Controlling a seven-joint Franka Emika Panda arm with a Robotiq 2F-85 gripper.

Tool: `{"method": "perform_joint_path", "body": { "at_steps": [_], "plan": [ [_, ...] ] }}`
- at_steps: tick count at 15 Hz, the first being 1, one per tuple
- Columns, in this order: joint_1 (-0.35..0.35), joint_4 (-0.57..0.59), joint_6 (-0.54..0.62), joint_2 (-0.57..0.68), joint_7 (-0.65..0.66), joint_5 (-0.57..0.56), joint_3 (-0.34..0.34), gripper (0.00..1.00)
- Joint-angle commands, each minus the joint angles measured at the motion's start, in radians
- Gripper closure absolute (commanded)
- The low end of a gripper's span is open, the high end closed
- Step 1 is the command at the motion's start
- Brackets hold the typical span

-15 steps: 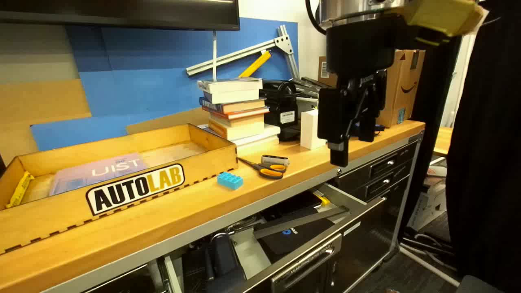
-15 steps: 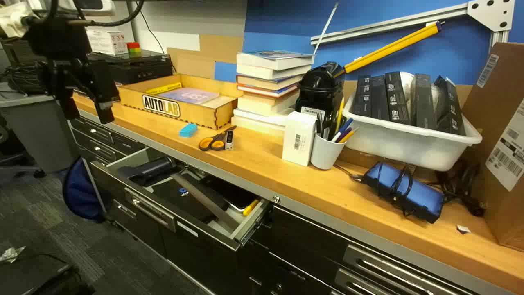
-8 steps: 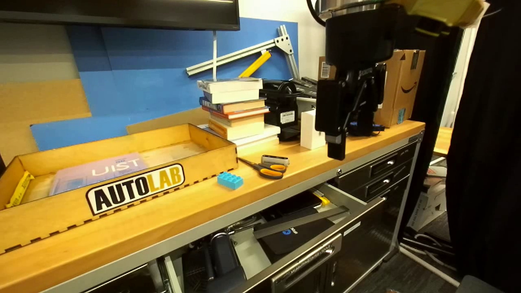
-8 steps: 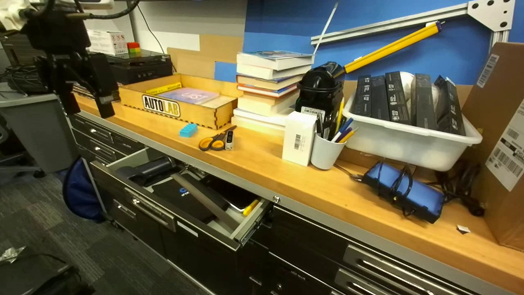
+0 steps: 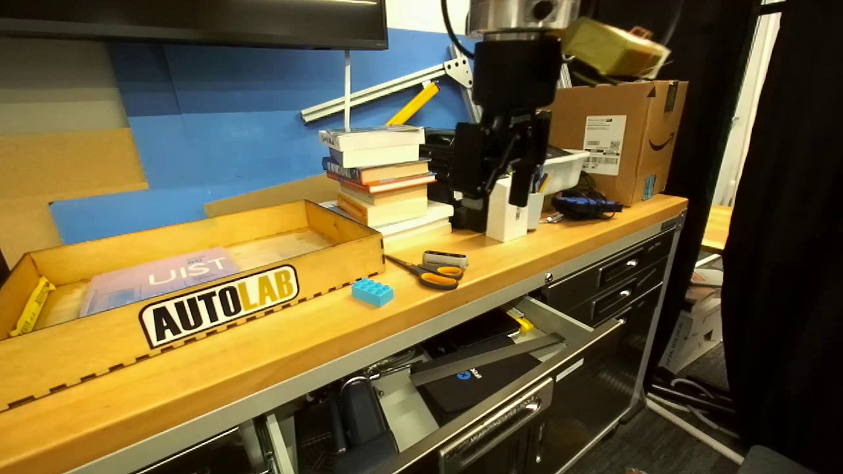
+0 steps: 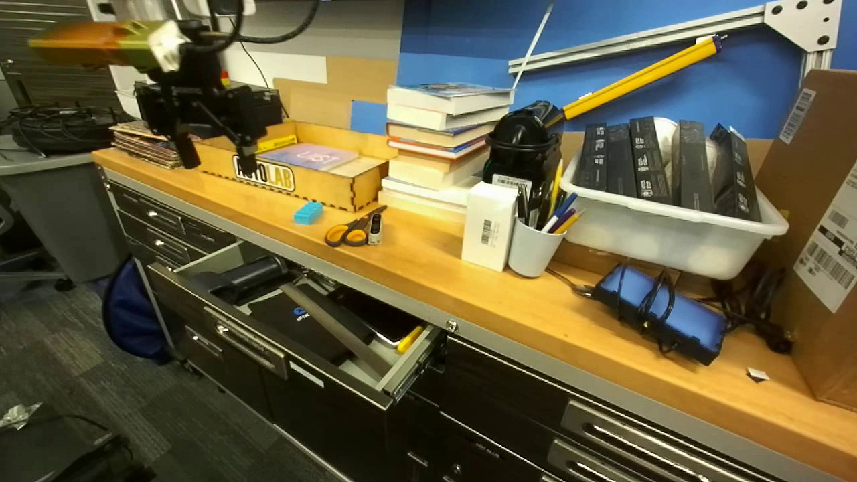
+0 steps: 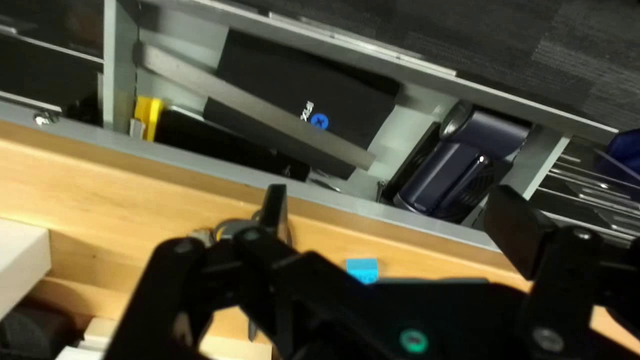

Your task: Pick up the blue object from the counter and put it in the open drawer and close it

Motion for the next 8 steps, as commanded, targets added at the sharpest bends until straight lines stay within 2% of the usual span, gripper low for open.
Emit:
{"method": "perform_joint_path", "body": {
  "at_steps": [1,5,8],
  "plan": [
    [0.04,0.196,0.056,0.26,-0.133,0.07,-0.048,0.0],
    [0.049,0.384,0.056,0.51,-0.222,0.136,-0.019,0.0],
    [0.052,0.492,0.049,0.664,-0.185,0.105,0.025,0.0]
  ]
}}
